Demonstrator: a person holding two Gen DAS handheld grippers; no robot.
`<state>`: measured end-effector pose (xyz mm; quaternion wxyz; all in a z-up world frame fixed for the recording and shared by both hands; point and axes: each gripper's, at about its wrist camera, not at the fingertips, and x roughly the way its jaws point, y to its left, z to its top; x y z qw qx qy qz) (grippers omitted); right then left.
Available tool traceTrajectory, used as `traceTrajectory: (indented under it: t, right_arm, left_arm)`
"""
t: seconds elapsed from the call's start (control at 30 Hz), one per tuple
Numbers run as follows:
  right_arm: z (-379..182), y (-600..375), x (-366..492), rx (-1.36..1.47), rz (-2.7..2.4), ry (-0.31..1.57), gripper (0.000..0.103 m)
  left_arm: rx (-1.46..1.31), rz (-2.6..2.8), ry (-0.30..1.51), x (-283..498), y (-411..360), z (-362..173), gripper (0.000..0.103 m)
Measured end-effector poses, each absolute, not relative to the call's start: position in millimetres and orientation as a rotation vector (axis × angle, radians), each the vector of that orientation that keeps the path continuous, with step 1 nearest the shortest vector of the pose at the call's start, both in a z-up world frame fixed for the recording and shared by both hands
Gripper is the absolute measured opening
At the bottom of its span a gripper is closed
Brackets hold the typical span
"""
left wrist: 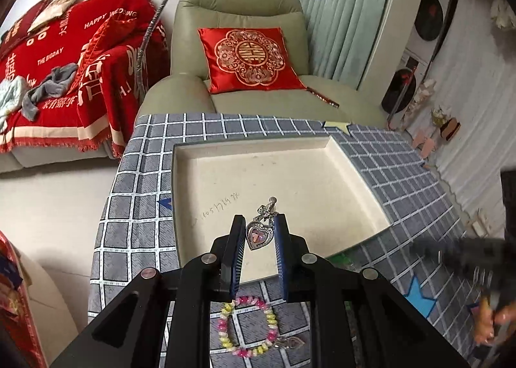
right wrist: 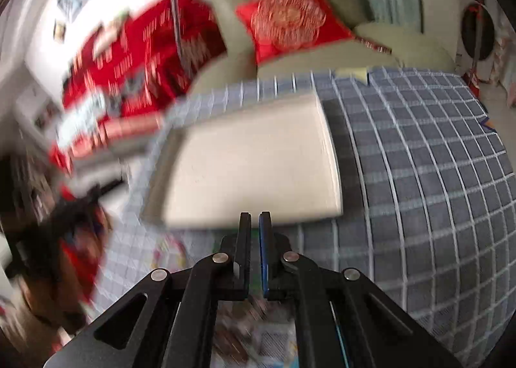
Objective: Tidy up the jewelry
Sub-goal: 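Release the pendant into the white tray with the left gripper while the right releases the gold bracelet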
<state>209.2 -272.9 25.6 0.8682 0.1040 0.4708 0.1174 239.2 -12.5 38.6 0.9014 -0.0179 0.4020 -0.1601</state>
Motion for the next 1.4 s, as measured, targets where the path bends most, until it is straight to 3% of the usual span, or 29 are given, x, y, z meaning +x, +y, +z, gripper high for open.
traceTrajectory:
  t: [0.03, 0.07, 0.1, 0.4, 0.47, 0.53, 0.57, 0.87, 1.17, 1.4]
  right_arm:
    - [16.4, -271.0, 201.3, 0.175, 0.24, 1.021, 0.028]
    - [6.8, -271.6, 191.9, 0.142, 0.235, 1.052, 0.057]
    - [-2.9, -273.7, 181.3, 0.126, 0.23, 1.08, 0.068]
    - [-52.4, -280.3, 117.9, 0.02, 0.15, 1.217, 0.068]
    - [-58.2, -276.6, 113.2, -0.012, 0.116, 1.199, 0.064]
    - [-59.1, -271.3, 111.1, -0.07, 0.085, 1.18, 0.028]
    - [-58.1, -271.0, 110.3, -0.063, 0.095, 1.171, 0.004]
    - [-24.9, -288.4, 129.3, 0.094, 0.168, 1.105, 0.004]
    - [26.9, -272.8, 204.7, 0.231, 0.254, 0.992, 0.004]
    - [15.7, -258.3, 281.5, 0.291, 0.254, 0.992, 0.004]
  left_arm:
    - [-0.028, -0.33, 0.832, 237.6, -14.8, 37.5, 0.033]
    - [-0.023, -0.331, 0.833, 237.1, -15.8, 35.1, 0.033]
    - [-0.025, -0.335, 0.838, 236.4, -16.4, 33.1, 0.033]
    - [-0.015, -0.357, 0.856, 229.2, -25.0, 27.6, 0.033]
    - [-0.013, -0.357, 0.854, 226.5, -26.4, 28.1, 0.033]
    - [-0.014, -0.36, 0.855, 224.7, -25.6, 28.6, 0.033]
    - [-0.012, -0.36, 0.854, 224.0, -25.3, 28.9, 0.033]
    - [-0.017, -0.347, 0.846, 227.7, -20.0, 33.3, 0.033]
    - [-0.038, -0.314, 0.845, 261.2, -18.8, 30.5, 0.033]
    - [-0.032, -0.267, 0.882, 303.6, -29.2, 9.8, 0.033]
